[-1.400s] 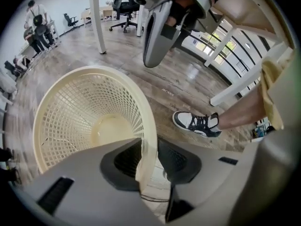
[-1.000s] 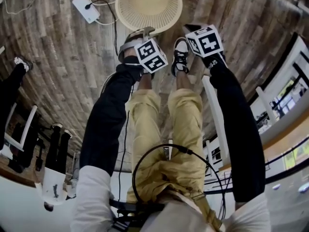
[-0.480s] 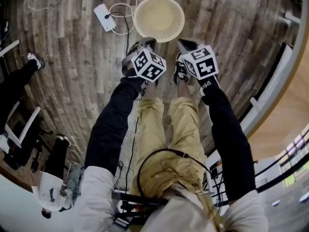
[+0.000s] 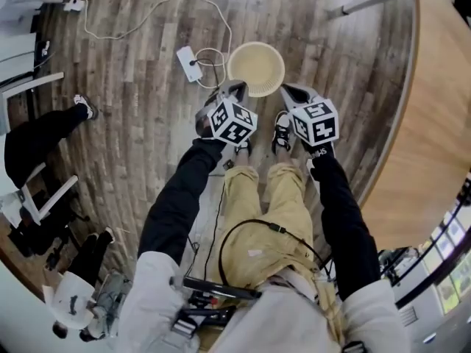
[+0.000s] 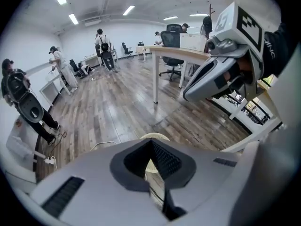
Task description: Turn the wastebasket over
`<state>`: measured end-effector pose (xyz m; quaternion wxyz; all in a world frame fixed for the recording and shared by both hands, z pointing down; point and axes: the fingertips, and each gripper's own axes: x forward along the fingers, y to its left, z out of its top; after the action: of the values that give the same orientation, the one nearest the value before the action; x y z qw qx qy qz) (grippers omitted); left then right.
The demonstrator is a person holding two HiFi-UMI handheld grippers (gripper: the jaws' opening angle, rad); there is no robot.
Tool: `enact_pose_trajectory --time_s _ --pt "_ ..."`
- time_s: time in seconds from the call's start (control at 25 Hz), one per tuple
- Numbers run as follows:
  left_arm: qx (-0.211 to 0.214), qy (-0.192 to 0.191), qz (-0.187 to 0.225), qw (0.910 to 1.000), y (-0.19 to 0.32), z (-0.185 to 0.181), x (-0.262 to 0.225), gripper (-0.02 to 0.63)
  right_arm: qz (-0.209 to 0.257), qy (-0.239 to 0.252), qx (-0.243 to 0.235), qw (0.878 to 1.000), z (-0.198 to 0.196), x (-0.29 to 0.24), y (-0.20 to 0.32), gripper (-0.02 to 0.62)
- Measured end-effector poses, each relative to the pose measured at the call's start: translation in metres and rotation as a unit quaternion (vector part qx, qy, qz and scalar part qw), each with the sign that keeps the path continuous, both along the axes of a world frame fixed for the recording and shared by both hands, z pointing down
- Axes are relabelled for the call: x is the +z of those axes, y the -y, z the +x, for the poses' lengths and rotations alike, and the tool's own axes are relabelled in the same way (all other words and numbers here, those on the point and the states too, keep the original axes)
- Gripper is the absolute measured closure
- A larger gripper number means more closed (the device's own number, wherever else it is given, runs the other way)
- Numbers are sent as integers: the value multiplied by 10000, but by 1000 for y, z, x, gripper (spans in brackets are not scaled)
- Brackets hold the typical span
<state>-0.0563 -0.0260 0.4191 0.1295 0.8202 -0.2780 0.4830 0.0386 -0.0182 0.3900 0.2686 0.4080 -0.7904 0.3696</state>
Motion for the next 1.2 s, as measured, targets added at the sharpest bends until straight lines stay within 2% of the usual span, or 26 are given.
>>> enact_pose_trajectory --time_s 0.2,0.4,0.64,0.72,0.92,1.08,1.2 --pt "-286 -185 379 9987 10 -11 -81 604 658 -90 29 9978 -6 -91 3 572" --pt "-651 -534 560 9949 1 -20 -152 604 1200 -96 95 9927 -18 -171 -11 572" --pt "-1068 -910 883 9862 -14 -27 -227 604 1932 232 360 9802 -24 -268 -28 573" --pt "-1367 -1121 952 9796 -20 -34 -250 604 2172 333 422 9746 -25 -301 -39 572" --pt "-1998 -1790 1151 9565 -24 -44 -322 604 2815 348 473 9578 -27 -373 -51 572" --pt "-2219 -2360 1447 9349 -27 -38 -375 604 3301 303 512 9421 -20 -421 -58 572" --pt "-2184 -2590 1622 9268 -40 -35 -410 604 3506 309 504 9347 -20 -450 -73 572"
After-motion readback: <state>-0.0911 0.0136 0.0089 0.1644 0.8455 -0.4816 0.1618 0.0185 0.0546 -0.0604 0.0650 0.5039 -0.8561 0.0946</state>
